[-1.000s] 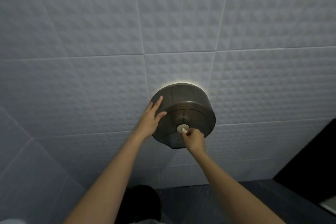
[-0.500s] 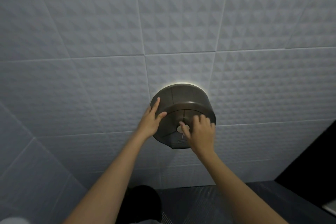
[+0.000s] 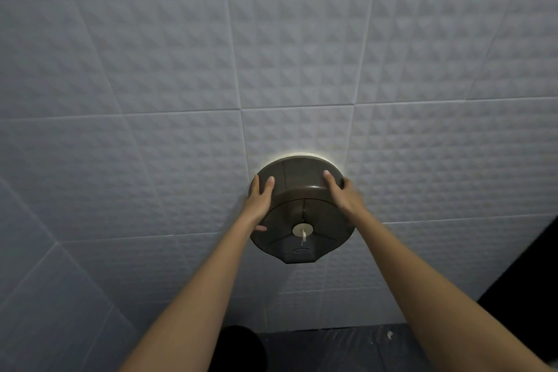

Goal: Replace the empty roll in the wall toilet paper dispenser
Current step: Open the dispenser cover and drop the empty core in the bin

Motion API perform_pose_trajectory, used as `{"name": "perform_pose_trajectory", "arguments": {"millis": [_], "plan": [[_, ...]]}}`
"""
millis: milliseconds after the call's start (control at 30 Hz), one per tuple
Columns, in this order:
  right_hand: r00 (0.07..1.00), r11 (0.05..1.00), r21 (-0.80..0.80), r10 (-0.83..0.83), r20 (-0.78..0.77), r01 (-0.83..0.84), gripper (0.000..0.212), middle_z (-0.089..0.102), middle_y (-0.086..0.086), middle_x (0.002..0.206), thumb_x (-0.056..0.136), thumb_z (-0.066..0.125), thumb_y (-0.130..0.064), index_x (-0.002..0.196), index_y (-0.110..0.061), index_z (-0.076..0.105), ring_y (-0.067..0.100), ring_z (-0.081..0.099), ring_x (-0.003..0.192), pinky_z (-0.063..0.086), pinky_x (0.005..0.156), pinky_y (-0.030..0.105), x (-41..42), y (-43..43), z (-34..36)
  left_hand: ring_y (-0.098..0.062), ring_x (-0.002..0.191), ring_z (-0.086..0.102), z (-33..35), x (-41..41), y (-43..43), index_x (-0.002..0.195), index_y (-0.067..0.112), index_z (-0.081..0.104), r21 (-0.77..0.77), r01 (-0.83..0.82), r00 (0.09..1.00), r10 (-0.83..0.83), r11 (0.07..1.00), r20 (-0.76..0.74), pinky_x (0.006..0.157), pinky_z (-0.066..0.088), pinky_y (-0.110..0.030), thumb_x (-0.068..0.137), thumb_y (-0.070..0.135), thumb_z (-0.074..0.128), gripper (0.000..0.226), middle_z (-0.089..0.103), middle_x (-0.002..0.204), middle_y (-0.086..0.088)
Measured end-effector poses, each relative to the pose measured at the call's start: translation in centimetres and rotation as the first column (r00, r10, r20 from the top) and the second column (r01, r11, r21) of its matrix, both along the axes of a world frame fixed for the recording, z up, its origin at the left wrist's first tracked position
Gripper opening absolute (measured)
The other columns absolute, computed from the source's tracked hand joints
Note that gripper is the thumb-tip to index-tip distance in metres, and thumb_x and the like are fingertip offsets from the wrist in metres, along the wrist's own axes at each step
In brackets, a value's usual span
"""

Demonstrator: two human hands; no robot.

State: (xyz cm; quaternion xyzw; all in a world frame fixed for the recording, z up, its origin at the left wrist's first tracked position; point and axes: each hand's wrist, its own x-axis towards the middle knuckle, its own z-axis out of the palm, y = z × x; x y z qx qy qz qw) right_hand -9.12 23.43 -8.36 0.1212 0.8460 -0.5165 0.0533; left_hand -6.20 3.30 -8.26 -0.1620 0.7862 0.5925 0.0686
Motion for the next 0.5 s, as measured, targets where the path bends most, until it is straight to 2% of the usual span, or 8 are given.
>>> {"name": "perform_pose_trajectory", "arguments": {"millis": [167,300,367,433,500], "plan": [[1.0,0.999,-0.038,-0.001,-0.012,0.001,0.116,0.04,0.014,0.147,0.054,0.035,-0.094,0.147,-0.026,0.022,0.037,0.038,0.134,0.033,0.11,0.052,1.7,0.3,-1.0,-0.032,0.145,0.017,-1.2,1.7,-0.1,0.146,0.049,-0.003,-0.044,0.06,0.998,-0.06,0.997,-0.006,0.089,0.049,-0.062,0.085,0.07,0.037,0.076,0.002,0.161,0.006],[1.0,0.999,-0.042,-0.019,0.019,0.02,0.12,0.035,0.017,0.148,0.04,0.033,-0.101,0.143,-0.042,0.014,0.042,0.038,0.132,0.035,0.107,0.057,3.4,0.2,-2.8,-0.035,0.138,0.032,-2.8,4.2,-1.4,0.142,0.057,-0.001,-0.015,0.137,0.991,-0.137,0.99,0.01,0.087,0.051,-0.061,0.075,0.073,0.052,0.087,0.014,0.159,0.002],[0.999,0.999,-0.041,-0.027,0.019,0.028,0.118,0.031,0.018,0.15,0.042,0.03,-0.101,0.143,-0.043,0.012,0.043,0.034,0.134,0.032,0.108,0.058,4.6,-0.1,-3.5,-0.034,0.135,0.037,-3.2,5.3,-1.7,0.143,0.055,0.001,0.074,0.132,0.99,-0.136,0.988,0.049,0.088,0.051,-0.06,0.074,0.072,0.057,0.091,0.021,0.157,0.001],[0.999,0.998,-0.048,-0.043,0.016,0.044,0.114,0.024,0.019,0.153,0.048,0.024,-0.099,0.145,-0.042,0.008,0.044,0.03,0.136,0.031,0.107,0.061,6.1,-0.3,-4.3,-0.034,0.13,0.04,-3.4,6.1,-1.3,0.146,0.046,0.008,0.218,0.028,0.992,-0.053,0.976,0.112,0.093,0.046,-0.061,0.08,0.07,0.05,0.082,0.026,0.155,-0.003],[0.996,0.995,-0.068,-0.076,0.038,0.078,0.109,0.019,0.018,0.155,0.051,0.018,-0.097,0.145,-0.044,0.004,0.045,0.03,0.135,0.035,0.102,0.065,7.3,-0.3,-5.2,-0.035,0.129,0.04,-3.7,6.3,-0.8,0.145,0.039,0.021,0.342,-0.094,0.977,0.02,0.935,0.214,0.098,0.034,-0.066,0.077,0.078,0.044,0.082,0.032,0.152,-0.006]]}}
